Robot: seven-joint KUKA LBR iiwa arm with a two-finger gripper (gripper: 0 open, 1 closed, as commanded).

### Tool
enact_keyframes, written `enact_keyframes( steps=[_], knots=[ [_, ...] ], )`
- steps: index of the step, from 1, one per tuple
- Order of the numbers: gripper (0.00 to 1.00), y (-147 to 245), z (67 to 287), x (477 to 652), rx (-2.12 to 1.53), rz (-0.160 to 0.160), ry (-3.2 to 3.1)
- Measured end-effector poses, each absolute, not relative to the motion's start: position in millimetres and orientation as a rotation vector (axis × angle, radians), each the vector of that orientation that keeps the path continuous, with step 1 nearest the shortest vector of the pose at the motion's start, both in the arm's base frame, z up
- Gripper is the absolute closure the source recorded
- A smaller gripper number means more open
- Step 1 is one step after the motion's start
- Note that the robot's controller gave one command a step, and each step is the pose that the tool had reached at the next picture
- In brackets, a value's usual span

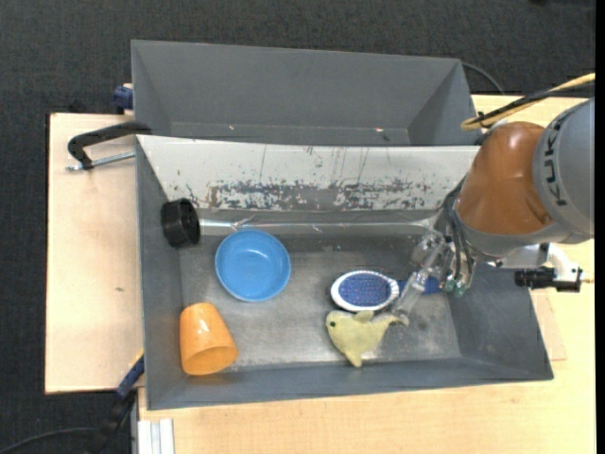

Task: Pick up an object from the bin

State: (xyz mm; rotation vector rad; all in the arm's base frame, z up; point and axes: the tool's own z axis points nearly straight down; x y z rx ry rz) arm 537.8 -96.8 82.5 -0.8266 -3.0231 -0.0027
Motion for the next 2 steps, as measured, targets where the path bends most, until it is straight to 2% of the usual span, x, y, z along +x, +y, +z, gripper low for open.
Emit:
enact_keyframes(
  steps=[1,2],
  knots=[
    [1.0,-99.1,86.9,539.9,-0.832,-0.001,-3.03],
    [1.0,-99.7,210.7,548.6,-0.849,-0.002,-3.037]
  ],
)
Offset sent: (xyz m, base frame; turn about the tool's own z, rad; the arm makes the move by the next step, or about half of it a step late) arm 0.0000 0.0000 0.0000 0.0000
